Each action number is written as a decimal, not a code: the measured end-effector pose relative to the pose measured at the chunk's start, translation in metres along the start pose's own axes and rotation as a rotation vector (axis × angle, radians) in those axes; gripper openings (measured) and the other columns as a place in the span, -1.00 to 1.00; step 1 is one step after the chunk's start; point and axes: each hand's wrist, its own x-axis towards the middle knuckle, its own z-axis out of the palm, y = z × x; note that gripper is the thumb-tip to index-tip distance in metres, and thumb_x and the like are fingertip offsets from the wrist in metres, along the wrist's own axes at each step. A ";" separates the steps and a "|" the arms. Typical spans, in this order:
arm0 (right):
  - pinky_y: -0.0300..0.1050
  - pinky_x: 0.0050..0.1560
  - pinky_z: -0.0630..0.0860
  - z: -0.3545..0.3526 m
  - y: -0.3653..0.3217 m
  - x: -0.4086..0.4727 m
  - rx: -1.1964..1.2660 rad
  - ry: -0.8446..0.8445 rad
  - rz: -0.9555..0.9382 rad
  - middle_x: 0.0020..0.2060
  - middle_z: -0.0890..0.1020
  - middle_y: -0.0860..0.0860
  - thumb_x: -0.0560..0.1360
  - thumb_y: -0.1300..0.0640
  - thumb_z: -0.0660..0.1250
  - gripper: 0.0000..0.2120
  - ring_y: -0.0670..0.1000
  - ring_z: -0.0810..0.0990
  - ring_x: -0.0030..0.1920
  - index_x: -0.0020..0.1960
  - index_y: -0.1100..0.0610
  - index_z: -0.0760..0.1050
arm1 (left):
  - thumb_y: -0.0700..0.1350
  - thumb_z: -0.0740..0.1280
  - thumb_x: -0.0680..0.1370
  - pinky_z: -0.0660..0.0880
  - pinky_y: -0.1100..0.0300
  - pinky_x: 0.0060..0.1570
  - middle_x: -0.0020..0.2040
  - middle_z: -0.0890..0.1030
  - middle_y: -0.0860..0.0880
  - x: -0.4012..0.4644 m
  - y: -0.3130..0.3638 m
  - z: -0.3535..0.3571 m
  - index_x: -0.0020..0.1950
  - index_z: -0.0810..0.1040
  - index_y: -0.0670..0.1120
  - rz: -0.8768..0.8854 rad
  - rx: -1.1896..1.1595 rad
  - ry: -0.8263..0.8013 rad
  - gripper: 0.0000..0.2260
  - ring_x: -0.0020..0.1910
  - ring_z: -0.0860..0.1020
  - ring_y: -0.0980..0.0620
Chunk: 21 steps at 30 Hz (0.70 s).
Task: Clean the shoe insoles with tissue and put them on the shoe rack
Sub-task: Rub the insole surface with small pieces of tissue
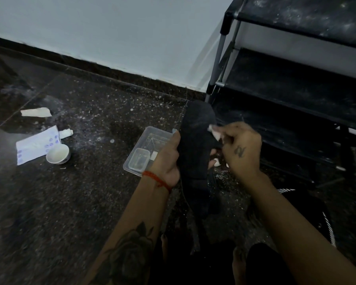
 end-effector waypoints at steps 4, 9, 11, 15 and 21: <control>-0.49 -0.12 0.33 0.014 -0.028 -0.008 0.078 -0.061 -0.150 -0.19 0.61 0.08 0.46 0.08 0.11 -0.64 -0.05 0.50 -0.18 -0.06 0.17 0.66 | 0.09 -0.03 0.66 0.63 0.19 -0.26 -0.22 0.70 -0.11 0.001 -0.003 -0.002 0.05 0.53 -0.16 0.033 0.044 -0.021 -0.56 -0.28 0.68 0.02; -0.23 -0.05 0.45 0.015 -0.013 -0.005 0.057 -0.183 -0.170 -0.17 0.64 0.06 0.44 0.14 0.18 -0.72 0.05 0.55 -0.11 -0.08 0.13 0.67 | 0.13 -0.03 0.64 0.63 0.09 -0.18 -0.11 0.69 -0.14 0.006 -0.004 -0.006 0.20 0.50 -0.15 0.037 0.021 -0.042 -0.54 -0.18 0.67 -0.04; -0.42 -0.09 0.39 0.009 -0.002 -0.001 0.013 -0.130 -0.067 -0.15 0.62 0.09 0.44 0.25 0.29 -0.81 0.09 0.57 -0.10 -0.04 0.15 0.66 | 0.16 0.02 0.62 0.59 -0.08 -0.10 0.06 0.63 -0.17 0.005 -0.004 -0.004 0.30 0.46 -0.12 -0.007 0.013 -0.058 -0.53 -0.06 0.63 -0.11; -0.63 -0.12 0.29 0.007 -0.010 0.001 0.009 0.019 -0.038 -0.16 0.56 0.07 0.46 0.28 0.27 -0.77 -0.03 0.51 -0.18 0.06 0.16 0.62 | 0.16 0.03 0.62 0.58 -0.10 -0.11 0.01 0.66 -0.16 0.007 -0.002 -0.005 0.21 0.53 -0.12 -0.023 0.013 -0.057 -0.55 -0.12 0.66 -0.10; -0.46 0.00 0.35 0.032 -0.029 -0.009 0.095 -0.206 -0.221 0.02 0.55 0.07 0.49 0.19 0.25 -0.78 -0.11 0.50 0.01 0.09 0.16 0.59 | 0.12 0.03 0.63 0.59 0.26 -0.16 -0.19 0.70 -0.05 0.008 -0.004 -0.006 0.04 0.57 -0.09 0.074 0.076 -0.083 -0.60 -0.21 0.67 0.08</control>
